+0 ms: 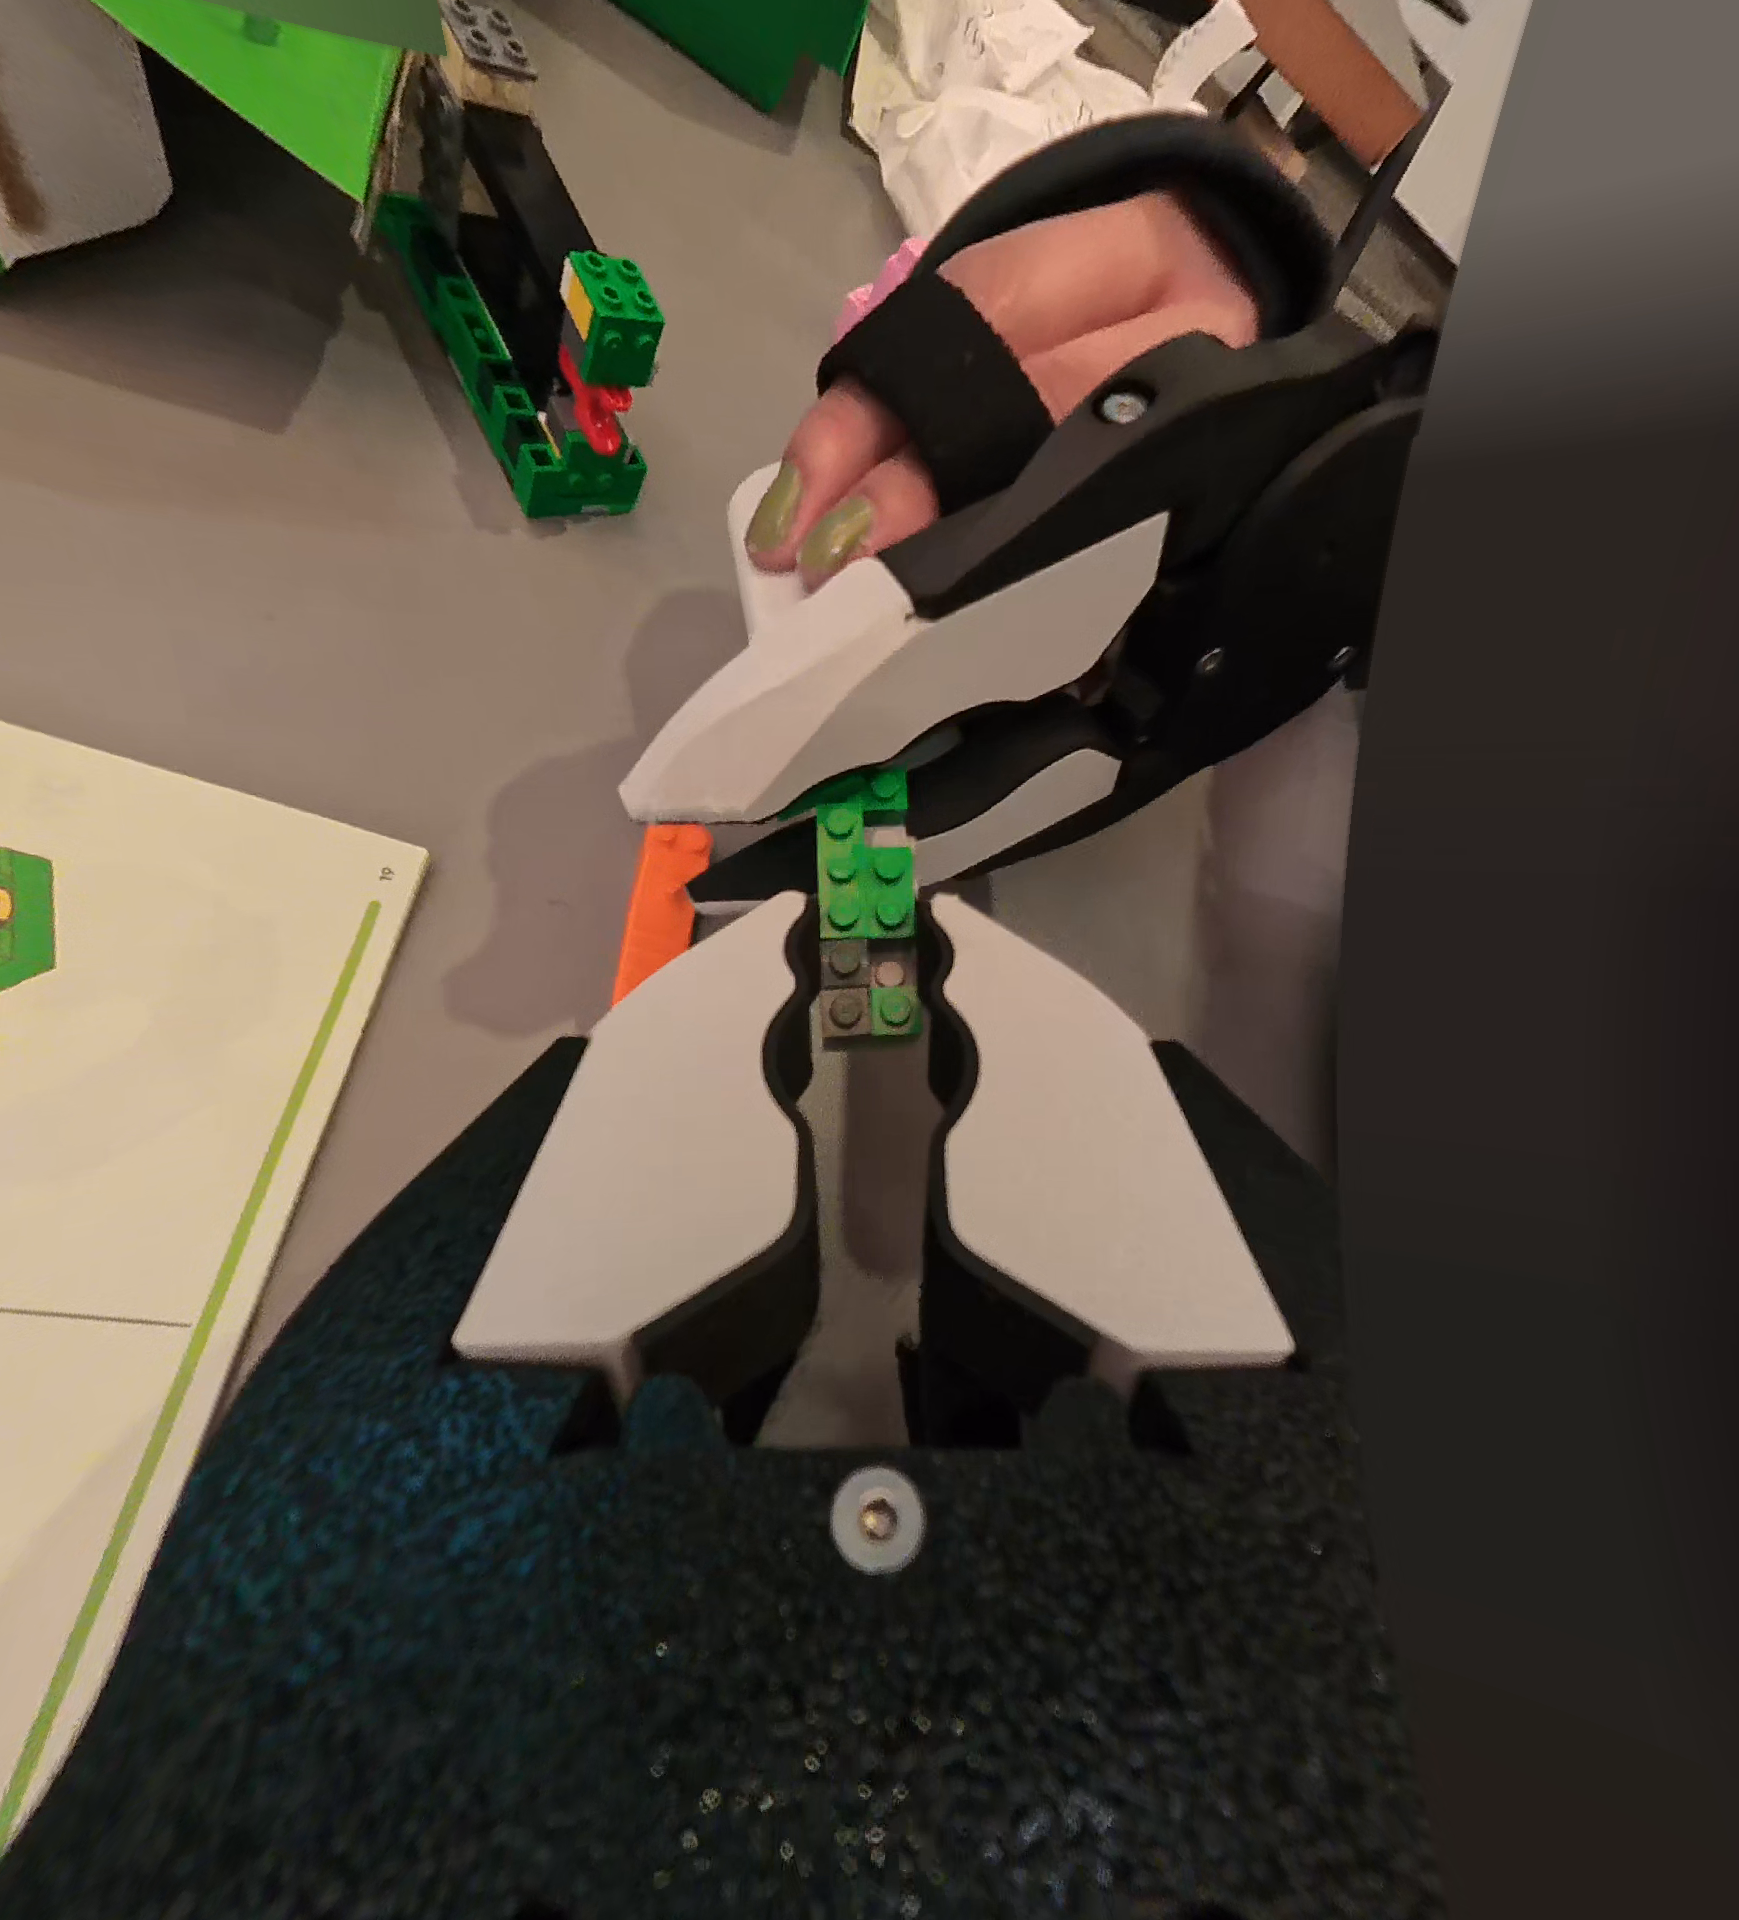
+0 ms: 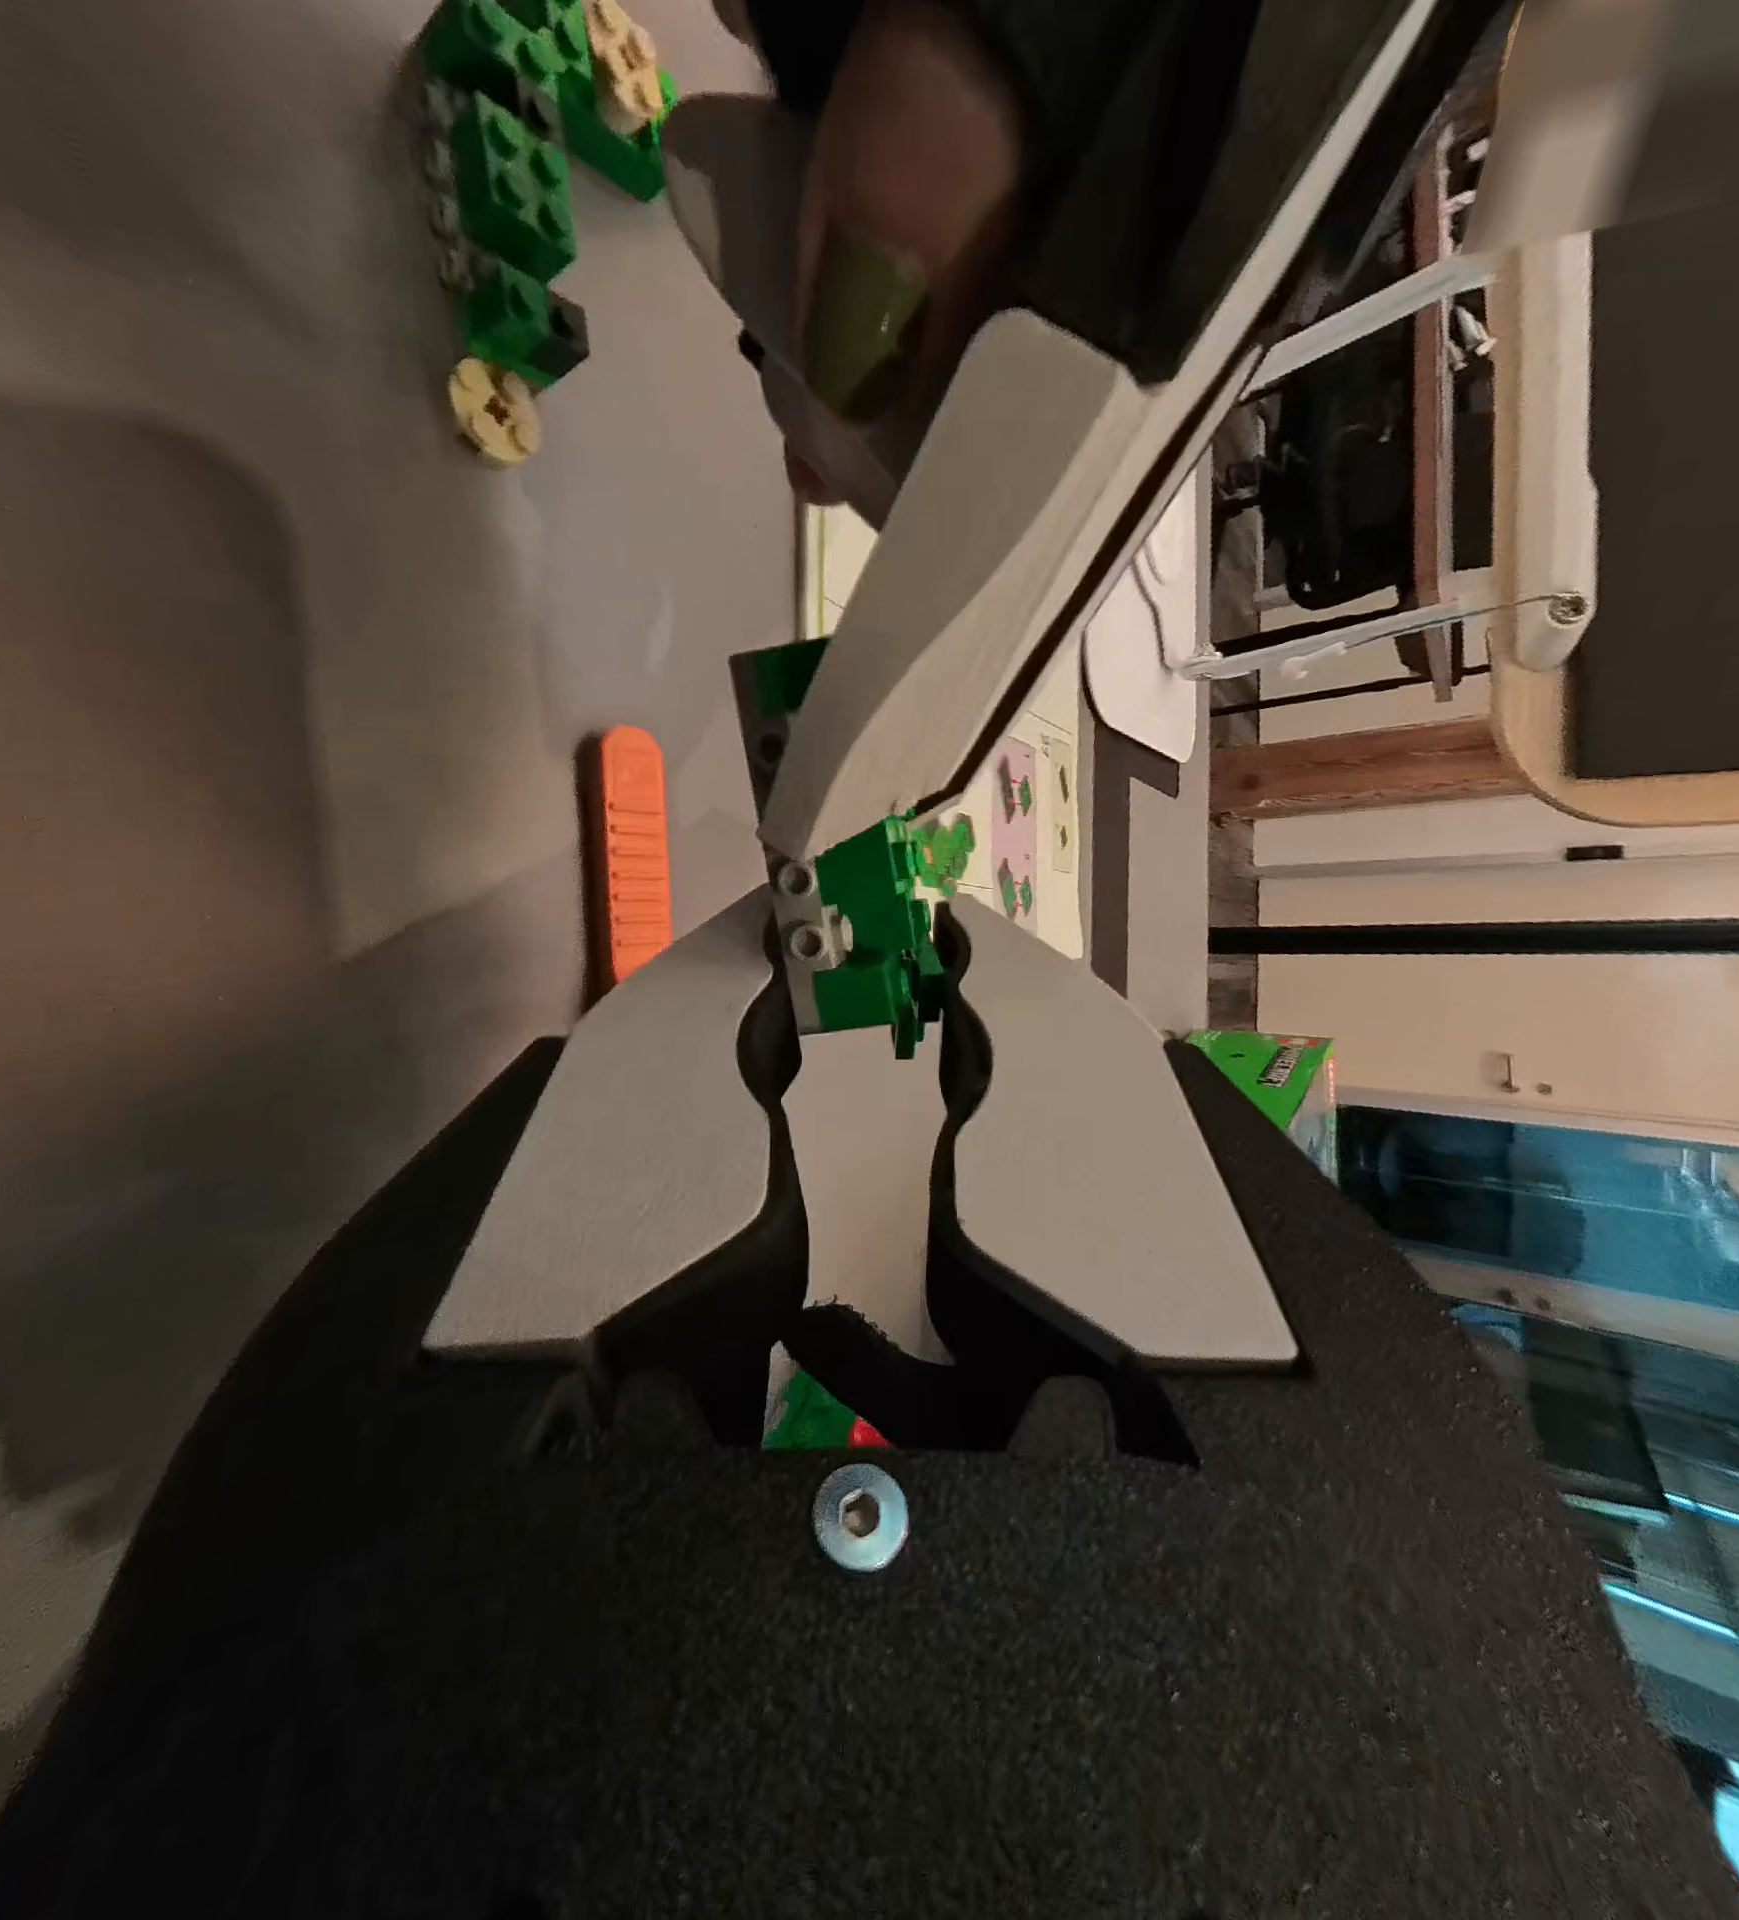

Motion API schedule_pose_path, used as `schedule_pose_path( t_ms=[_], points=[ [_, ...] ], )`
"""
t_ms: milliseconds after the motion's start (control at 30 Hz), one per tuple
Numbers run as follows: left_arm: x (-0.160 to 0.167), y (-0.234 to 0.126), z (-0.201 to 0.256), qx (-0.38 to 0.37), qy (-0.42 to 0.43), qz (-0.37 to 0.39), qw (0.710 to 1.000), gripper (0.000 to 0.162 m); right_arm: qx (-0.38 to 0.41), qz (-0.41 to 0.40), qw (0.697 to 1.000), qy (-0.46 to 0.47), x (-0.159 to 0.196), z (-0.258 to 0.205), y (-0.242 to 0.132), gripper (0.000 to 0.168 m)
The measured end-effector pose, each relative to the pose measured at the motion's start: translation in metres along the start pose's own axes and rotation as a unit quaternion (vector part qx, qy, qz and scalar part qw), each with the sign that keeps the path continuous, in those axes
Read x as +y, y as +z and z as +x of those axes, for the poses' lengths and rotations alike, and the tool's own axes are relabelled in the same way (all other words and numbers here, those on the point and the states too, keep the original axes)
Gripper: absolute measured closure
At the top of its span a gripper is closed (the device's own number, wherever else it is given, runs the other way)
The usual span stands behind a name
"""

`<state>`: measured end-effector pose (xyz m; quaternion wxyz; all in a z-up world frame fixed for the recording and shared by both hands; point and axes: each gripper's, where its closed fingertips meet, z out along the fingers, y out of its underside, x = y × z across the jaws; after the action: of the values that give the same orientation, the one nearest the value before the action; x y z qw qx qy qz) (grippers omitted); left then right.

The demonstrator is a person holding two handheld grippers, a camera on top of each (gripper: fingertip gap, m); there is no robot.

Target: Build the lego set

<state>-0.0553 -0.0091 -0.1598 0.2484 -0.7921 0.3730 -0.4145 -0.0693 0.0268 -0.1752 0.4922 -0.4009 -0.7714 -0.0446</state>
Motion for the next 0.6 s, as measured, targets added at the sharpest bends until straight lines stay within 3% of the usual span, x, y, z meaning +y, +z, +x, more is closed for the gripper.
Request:
schedule_pose_path(
  t_ms=[600],
  points=[
    [0.008, 0.012, 0.010, 0.015, 0.005, -0.032, 0.999, 0.145, -0.124, -0.053, 0.991, -0.003, 0.006, -0.023, -0.013, 0.144]
  ],
)
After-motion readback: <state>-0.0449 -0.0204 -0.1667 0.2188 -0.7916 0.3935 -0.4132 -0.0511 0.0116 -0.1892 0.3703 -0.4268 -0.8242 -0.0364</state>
